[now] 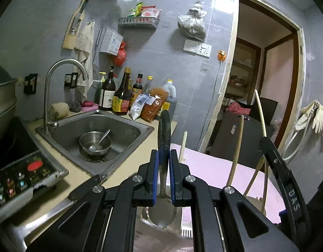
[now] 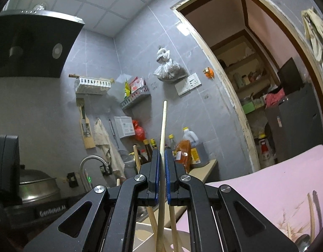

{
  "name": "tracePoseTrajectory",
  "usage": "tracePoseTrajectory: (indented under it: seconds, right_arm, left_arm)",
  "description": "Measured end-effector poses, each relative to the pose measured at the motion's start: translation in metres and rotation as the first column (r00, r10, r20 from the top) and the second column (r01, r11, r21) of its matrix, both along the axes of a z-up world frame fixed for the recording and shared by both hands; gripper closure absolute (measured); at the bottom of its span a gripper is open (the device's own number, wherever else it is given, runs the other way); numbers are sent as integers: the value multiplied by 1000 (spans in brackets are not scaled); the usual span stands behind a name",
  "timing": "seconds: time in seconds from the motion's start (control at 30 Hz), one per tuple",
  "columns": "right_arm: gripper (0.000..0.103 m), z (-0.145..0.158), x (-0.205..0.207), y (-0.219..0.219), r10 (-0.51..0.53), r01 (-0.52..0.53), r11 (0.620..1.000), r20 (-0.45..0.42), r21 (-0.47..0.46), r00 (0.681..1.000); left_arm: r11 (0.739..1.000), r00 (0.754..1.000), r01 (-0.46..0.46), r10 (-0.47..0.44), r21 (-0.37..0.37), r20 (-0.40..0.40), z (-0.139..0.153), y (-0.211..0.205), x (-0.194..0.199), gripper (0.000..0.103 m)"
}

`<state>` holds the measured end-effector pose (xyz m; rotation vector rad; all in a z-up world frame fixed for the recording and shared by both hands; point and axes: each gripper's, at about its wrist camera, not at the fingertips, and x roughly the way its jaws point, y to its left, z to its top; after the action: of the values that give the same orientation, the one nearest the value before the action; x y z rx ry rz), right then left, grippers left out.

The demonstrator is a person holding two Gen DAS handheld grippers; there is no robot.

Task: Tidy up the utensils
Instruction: 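Lower the spoon and chopstick into the basket and open both tools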

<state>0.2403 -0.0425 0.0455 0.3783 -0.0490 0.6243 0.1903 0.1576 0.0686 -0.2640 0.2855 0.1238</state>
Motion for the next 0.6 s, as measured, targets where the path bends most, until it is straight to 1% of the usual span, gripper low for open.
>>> tracePoseTrajectory:
  seconds: [0.07, 0.2, 0.43, 0.5, 0.57, 0.6]
  right_arm:
    - [100, -1, 1, 0, 3, -3, 1000, -13, 1, 1000]
    - [100, -6, 4, 0, 26, -26, 1000, -51, 2, 998]
    - [100, -4, 0, 0, 43, -45, 998, -58, -37, 997]
    - [100, -3, -4, 2, 49, -53, 996, -53, -71, 997]
    - [100, -2, -11, 4, 51, -56, 990, -44, -128, 998]
    - [100, -2, -14, 3, 61, -67, 988, -44, -138, 997]
  left_arm:
    - [1000, 1000, -8, 8, -10, 5, -3, -1, -3, 96]
    - [998, 999, -30, 32, -64, 31, -12, 1, -12, 96]
    - [999, 1000, -13, 15, -46, 25, -12, -3, -13, 95]
    - [999, 1000, -8, 9, -45, 23, -12, -2, -12, 95]
    - [999, 1000, -5, 6, -49, 17, -12, -2, -11, 95]
    - [999, 1000, -4, 5, -50, 15, -13, -2, -10, 95]
